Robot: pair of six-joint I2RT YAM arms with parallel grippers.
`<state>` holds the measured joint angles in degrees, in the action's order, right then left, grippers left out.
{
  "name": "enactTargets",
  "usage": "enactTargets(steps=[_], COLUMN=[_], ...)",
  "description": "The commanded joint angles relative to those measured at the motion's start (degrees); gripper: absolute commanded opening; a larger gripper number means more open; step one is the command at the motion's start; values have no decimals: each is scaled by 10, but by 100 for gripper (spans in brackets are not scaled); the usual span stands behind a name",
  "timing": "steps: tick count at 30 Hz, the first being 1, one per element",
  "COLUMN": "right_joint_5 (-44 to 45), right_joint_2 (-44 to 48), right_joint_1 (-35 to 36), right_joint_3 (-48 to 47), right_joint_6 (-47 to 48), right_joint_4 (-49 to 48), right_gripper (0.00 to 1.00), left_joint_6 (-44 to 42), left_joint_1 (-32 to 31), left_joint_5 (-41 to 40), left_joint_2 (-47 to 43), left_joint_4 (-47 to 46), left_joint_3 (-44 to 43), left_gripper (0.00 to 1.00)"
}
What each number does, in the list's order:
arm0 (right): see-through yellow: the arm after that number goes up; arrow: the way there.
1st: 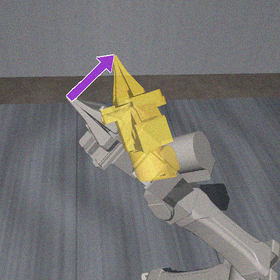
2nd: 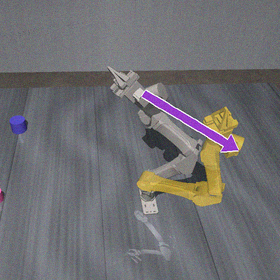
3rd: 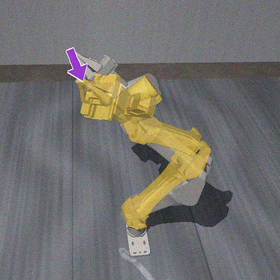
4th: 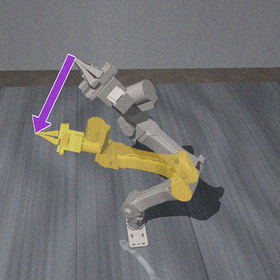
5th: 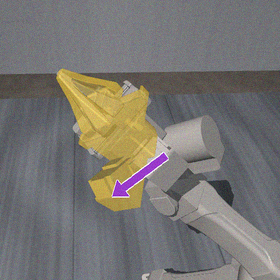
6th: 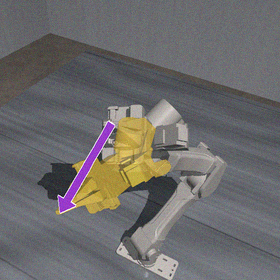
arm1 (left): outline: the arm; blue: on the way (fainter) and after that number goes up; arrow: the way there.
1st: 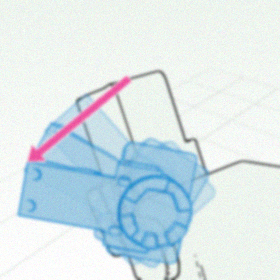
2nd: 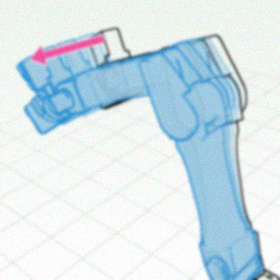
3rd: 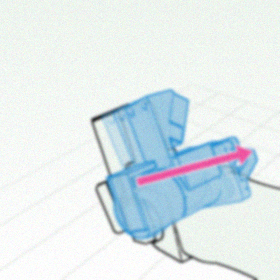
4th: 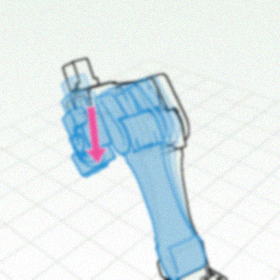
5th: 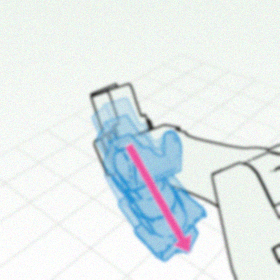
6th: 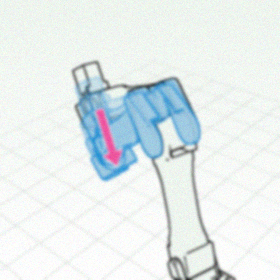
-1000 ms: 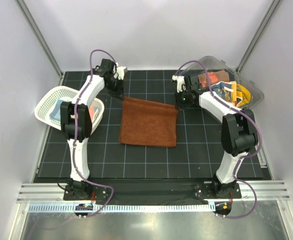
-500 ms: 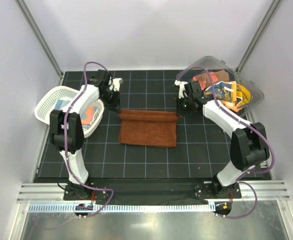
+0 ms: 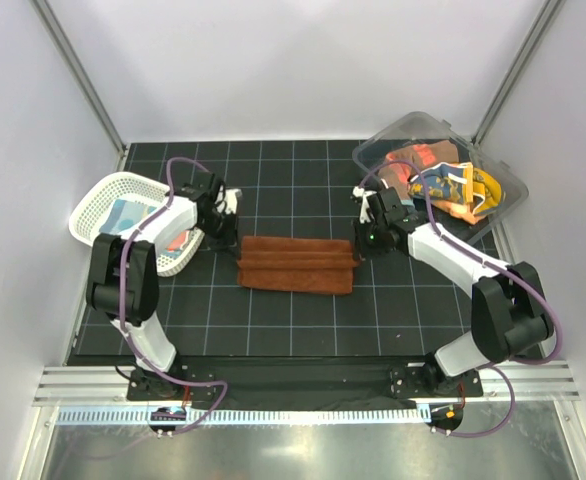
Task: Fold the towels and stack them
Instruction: Fold the towel
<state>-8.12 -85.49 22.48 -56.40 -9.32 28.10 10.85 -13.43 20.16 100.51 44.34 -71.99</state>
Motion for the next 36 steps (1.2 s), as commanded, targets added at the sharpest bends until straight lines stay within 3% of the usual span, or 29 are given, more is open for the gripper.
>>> enactTargets(steps=[1,22,28,36], right_joint_5=[24,54,67,72], right_joint_2=[23,77,73,77], right_joint_1=[5,54,56,56], right_joint_3=[18,88,90,92], right_joint_6=[-21,-64,-77,-85], right_joint_4=[-11,-19,-5,7], right_gripper=[1,4,7,8], left_joint_6=[10,7,15,17], left_joint_1=[0,-23,-29,-34], left_joint_5=[-18,-60,-65,-51], left_joint_2=[-38,-80,-94,-125], left_joint_4=[-27,-25,-18,-15], left_joint_3=[25,88,100,119], left_gripper=[0,0,9,4])
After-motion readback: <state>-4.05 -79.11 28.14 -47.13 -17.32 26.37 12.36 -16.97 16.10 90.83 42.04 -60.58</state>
